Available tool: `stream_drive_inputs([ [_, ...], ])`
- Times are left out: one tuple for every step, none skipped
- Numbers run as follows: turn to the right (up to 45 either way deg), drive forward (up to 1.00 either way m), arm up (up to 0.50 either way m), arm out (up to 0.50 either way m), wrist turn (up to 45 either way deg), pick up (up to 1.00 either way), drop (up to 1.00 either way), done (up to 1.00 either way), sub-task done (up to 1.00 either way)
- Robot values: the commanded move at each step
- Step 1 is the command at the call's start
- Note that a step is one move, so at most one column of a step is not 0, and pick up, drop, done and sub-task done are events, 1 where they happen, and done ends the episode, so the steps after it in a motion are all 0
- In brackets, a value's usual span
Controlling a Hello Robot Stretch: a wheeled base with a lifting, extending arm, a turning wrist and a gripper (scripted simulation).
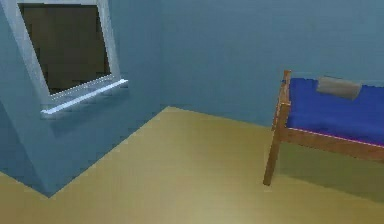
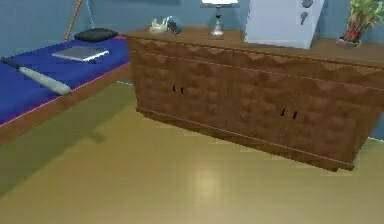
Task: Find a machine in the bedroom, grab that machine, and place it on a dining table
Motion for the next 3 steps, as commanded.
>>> stream_drive_inputs([
  [21.0, 0.00, 0.00, 0.00, 0.0, 0.00, 0.00, 0.00, 0.00],
  [0.0, 0.50, 0.00, 0.00, 0.0, 0.00, 0.00, 0.00, 0.00],
  [45.0, 0.00, 0.00, 0.00, 0.0, 0.00, 0.00, 0.00, 0.00],
])
